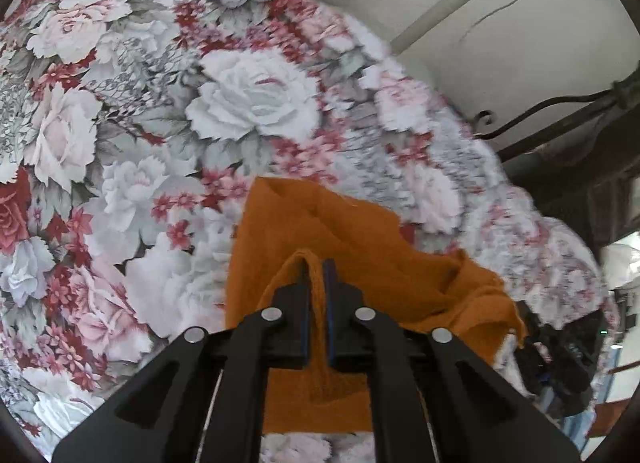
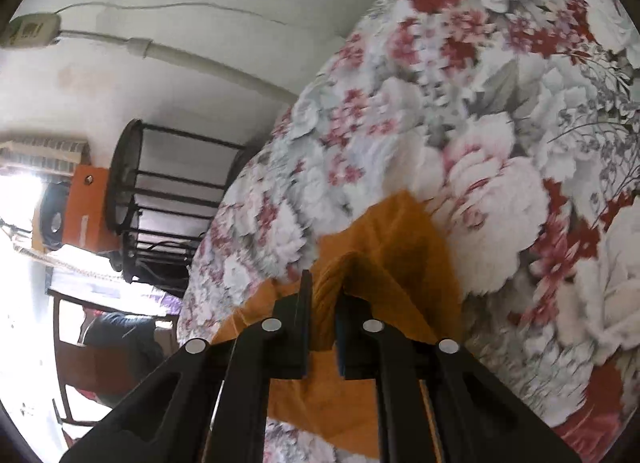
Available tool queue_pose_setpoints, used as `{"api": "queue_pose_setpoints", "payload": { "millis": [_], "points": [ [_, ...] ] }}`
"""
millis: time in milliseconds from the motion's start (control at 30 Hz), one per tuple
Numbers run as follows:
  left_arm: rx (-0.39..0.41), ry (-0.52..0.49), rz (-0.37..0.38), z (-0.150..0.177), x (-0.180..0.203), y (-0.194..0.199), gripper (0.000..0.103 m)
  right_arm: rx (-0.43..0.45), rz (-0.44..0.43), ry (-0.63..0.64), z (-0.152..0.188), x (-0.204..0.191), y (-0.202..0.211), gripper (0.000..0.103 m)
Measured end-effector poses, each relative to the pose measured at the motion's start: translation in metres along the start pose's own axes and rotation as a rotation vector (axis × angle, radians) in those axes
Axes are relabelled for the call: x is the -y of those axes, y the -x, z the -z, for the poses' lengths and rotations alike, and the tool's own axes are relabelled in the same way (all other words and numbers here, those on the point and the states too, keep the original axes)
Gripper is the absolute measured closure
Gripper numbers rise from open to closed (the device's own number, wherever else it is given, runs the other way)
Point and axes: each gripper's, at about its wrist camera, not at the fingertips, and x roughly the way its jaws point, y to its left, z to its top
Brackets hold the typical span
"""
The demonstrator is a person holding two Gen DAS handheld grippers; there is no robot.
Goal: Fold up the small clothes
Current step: 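Lift the hem with both grippers and fold it over toward the collar, then lay the folded hem down and open both grippers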
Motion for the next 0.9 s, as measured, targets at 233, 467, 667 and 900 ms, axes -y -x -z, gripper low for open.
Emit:
{"api": "queue_pose_setpoints", "payload": {
  "millis": [233, 467, 667, 900],
  "points": [
    [0.112, -0.006, -0.163, -0.009, -0.003, 0.022, 0.026, 0.088, -0.045, -0.038, -0.01, 0.007, 0.029, 0.038],
    [0.072, -0.196, -0.145, 0.002, 0.036, 0.021, 0.026, -0.002, 0.002, 0.285, 0.02, -0.051, 0.006, 0.059],
    [-0.002, -0.319, -0.362, 0.01, 0.056, -0.038, 0.016, -0.098, 0.065, 0.318, 0.024, -0.047, -0.039, 0.059],
    [-0.079, -0.157, -0.383, -0.003, 0.011, -0.049, 0.004, -0.021, 0.196, 0.086, -0.001, 0.018, -0.021, 0.103]
  ]
}}
